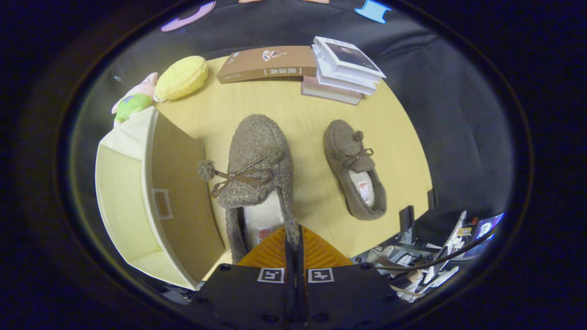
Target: Open the storage box then place both shoes into the box .Put the left shoe in first, then the right shoe, with the right side of both shoes facing outward in a uniform manner.
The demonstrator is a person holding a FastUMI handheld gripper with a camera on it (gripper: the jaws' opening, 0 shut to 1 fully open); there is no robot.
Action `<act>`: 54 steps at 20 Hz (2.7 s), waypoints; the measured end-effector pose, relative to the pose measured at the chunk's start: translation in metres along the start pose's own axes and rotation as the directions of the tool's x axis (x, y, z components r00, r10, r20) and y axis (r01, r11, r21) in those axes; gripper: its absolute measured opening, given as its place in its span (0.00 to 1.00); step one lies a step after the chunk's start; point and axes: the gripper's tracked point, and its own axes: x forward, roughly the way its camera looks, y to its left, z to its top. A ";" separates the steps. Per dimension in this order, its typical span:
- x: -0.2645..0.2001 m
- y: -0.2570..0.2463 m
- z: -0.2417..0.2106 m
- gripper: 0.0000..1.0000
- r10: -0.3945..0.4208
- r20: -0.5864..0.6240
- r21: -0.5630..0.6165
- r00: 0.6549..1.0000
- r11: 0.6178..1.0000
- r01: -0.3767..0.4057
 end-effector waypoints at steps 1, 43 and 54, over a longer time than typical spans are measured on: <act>-0.012 0.000 0.002 0.05 -0.009 0.003 0.009 1.000 1.000 0.009; -0.025 0.258 -0.044 0.46 0.143 -0.046 -0.263 0.989 0.953 -0.150; -0.076 0.111 -0.010 0.83 0.065 0.038 -0.036 0.997 0.997 -0.064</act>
